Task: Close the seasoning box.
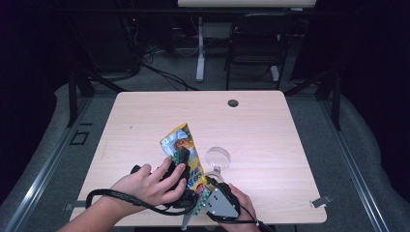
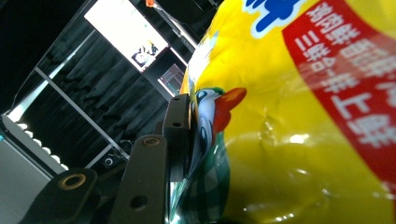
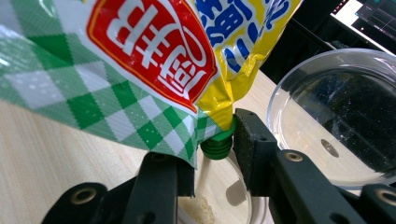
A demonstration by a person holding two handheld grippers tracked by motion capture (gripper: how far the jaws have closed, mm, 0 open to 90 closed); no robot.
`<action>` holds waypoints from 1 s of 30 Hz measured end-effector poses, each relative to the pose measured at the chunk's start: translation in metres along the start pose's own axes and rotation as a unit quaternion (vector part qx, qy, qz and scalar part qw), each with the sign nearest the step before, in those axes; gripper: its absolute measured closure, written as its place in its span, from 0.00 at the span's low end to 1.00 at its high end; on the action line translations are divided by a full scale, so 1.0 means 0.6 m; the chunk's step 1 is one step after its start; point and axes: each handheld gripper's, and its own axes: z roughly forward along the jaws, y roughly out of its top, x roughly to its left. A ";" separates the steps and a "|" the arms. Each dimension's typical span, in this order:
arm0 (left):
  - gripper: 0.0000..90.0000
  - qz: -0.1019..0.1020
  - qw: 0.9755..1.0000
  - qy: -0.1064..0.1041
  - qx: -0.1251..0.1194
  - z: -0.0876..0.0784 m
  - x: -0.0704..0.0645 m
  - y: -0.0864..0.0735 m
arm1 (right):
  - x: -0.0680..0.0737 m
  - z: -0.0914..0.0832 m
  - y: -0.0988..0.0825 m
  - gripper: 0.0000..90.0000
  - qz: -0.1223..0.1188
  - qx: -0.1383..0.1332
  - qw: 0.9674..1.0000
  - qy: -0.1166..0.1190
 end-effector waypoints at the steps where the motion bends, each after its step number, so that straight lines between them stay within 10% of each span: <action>1: 0.75 0.001 1.000 0.000 0.001 0.000 0.000 0.000 | 0.000 0.000 0.000 0.78 0.001 0.000 1.000 0.001; 28: 0.75 0.000 1.000 0.000 0.001 -0.002 0.000 0.000 | 0.000 0.000 0.000 0.78 0.001 -0.002 1.000 0.000; 30: 0.75 0.028 0.999 0.001 0.022 -0.007 0.008 0.002 | 0.000 0.000 0.000 0.78 0.000 -0.001 1.000 -0.001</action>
